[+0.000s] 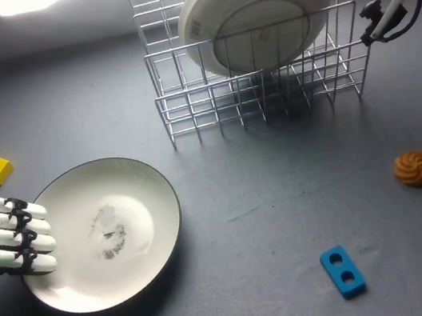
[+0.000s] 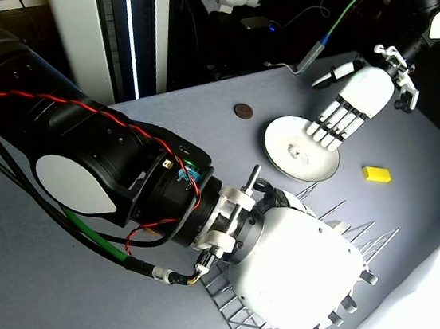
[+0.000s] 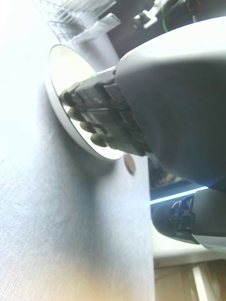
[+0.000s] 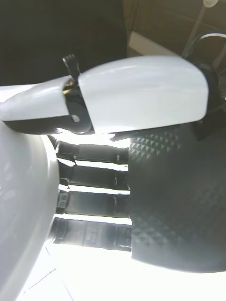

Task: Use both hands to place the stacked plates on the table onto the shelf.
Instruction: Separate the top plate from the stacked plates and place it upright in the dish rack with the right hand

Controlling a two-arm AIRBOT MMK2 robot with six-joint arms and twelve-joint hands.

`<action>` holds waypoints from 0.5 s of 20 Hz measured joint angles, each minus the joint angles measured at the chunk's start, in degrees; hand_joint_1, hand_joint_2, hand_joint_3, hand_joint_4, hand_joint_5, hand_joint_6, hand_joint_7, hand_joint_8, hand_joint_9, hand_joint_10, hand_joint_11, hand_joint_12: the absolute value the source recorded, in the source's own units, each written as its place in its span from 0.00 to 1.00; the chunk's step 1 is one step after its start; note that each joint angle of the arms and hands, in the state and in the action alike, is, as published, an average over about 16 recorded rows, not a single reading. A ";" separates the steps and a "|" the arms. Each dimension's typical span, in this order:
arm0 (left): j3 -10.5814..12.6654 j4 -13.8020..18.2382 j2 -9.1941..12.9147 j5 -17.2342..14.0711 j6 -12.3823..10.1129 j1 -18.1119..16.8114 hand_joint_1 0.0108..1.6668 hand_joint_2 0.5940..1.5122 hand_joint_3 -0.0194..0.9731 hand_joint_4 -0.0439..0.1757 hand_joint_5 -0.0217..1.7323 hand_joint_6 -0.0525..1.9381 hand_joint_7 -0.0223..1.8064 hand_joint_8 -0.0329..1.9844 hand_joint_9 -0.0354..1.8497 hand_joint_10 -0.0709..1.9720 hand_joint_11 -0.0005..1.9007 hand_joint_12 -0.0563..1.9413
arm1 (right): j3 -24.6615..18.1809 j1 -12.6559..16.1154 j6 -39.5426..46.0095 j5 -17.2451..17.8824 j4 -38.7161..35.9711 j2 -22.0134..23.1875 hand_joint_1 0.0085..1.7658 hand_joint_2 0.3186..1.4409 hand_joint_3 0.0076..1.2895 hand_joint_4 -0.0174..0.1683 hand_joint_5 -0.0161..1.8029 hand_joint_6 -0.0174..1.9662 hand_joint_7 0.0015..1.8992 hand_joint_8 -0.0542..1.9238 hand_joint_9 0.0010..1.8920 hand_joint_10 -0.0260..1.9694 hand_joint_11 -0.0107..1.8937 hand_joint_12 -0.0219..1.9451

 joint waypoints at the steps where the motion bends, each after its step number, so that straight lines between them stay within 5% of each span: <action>1: 0.05 0.00 0.00 -0.04 0.00 0.00 0.00 0.58 0.03 0.20 0.02 0.04 0.02 0.02 0.03 0.04 0.01 0.03 | 0.00 -0.01 -0.01 0.10 0.02 0.00 0.68 0.64 0.00 0.04 0.50 0.29 0.52 0.36 0.49 0.41 0.36 0.73; 10: 0.23 -0.05 0.01 -0.31 0.18 0.18 0.00 0.58 0.03 0.20 0.02 0.04 0.02 0.02 0.03 0.04 0.01 0.02 | -0.02 1.25 -0.52 1.36 -1.93 0.38 0.61 0.69 0.00 0.07 0.48 0.10 0.51 0.06 0.49 0.13 0.28 0.63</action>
